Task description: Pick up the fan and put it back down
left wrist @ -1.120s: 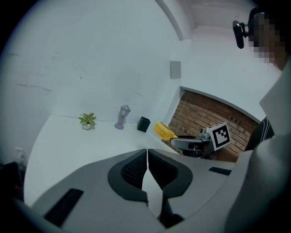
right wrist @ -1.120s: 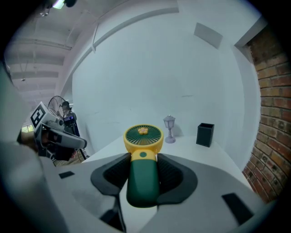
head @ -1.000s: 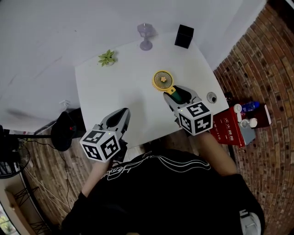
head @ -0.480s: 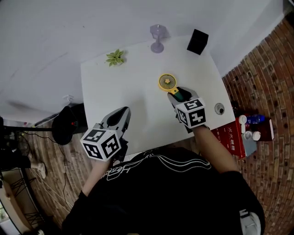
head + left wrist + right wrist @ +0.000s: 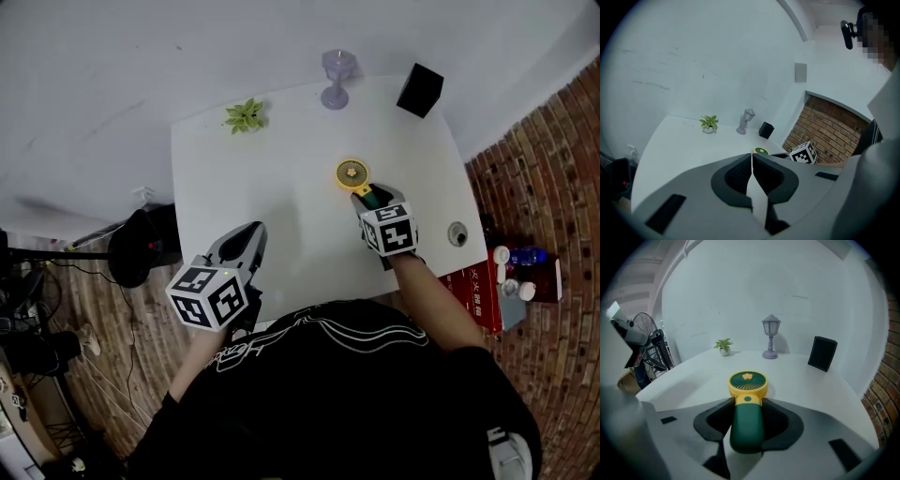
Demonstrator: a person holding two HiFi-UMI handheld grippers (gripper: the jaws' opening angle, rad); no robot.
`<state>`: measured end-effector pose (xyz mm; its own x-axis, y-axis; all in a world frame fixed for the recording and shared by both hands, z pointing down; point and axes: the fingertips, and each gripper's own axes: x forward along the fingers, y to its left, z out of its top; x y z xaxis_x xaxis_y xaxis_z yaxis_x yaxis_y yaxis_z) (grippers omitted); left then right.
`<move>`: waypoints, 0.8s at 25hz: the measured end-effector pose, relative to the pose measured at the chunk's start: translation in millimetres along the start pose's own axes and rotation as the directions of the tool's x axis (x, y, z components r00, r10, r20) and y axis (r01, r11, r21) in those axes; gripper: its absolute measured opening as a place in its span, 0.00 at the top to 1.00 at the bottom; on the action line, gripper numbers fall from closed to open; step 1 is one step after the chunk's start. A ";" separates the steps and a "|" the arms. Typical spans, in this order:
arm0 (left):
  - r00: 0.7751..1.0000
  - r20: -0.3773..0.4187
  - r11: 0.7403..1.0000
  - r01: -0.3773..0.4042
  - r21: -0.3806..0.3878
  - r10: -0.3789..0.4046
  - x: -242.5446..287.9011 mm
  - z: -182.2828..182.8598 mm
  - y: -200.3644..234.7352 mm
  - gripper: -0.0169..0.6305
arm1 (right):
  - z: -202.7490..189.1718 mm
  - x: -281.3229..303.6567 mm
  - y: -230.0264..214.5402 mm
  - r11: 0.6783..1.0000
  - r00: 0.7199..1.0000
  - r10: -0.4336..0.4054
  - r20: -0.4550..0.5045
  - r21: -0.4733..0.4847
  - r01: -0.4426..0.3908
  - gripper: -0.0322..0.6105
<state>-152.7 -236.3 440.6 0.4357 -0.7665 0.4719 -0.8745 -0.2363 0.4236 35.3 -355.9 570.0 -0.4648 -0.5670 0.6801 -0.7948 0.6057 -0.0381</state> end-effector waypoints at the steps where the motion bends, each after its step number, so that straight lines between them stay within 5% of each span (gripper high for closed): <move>1: 1.000 -0.001 1.000 -0.003 -0.001 0.003 0.1 -0.3 1.6 0.92 | -1.8 3.1 -0.3 1.000 1.000 -0.002 -0.004 0.000 0.002 0.67; 20: 1.000 -0.008 1.000 0.002 0.014 -0.002 -3.0 4.1 8.0 0.92 | -14.5 18.5 2.6 1.000 0.999 0.003 -0.040 0.008 -0.002 0.63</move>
<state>-161.9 -238.4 439.4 0.4395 -0.7609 0.4774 -0.8763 -0.2462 0.4142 30.2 -356.7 593.1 -0.4508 -0.5425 0.7089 -0.7967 0.6027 -0.0454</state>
